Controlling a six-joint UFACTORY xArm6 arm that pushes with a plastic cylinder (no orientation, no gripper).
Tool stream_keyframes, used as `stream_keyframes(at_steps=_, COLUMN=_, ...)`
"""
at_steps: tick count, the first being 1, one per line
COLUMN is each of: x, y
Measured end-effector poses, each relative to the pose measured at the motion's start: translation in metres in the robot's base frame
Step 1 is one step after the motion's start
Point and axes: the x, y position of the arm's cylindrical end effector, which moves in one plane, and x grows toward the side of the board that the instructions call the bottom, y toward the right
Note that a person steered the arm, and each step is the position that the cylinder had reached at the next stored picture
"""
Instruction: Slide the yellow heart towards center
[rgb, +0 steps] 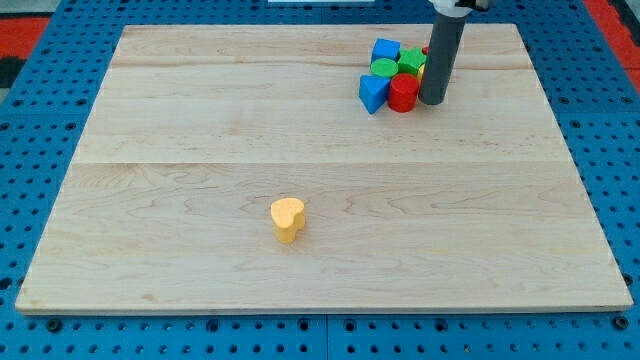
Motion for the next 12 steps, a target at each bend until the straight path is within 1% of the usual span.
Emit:
stream_keyframes(at_steps=1, x=0.0, y=0.006)
stream_keyframes(at_steps=2, x=0.012, y=0.013)
stream_keyframes(at_steps=4, x=0.108, y=0.014)
stream_keyframes(at_steps=5, x=0.155, y=0.001)
stream_keyframes(at_steps=6, x=0.201, y=-0.021)
stream_keyframes(at_steps=7, x=0.226, y=-0.07)
stream_keyframes(at_steps=8, x=0.225, y=-0.133)
stream_keyframes(at_steps=9, x=0.209, y=-0.177)
stream_keyframes(at_steps=11, x=0.182, y=-0.178)
stream_keyframes(at_steps=12, x=0.165, y=-0.19)
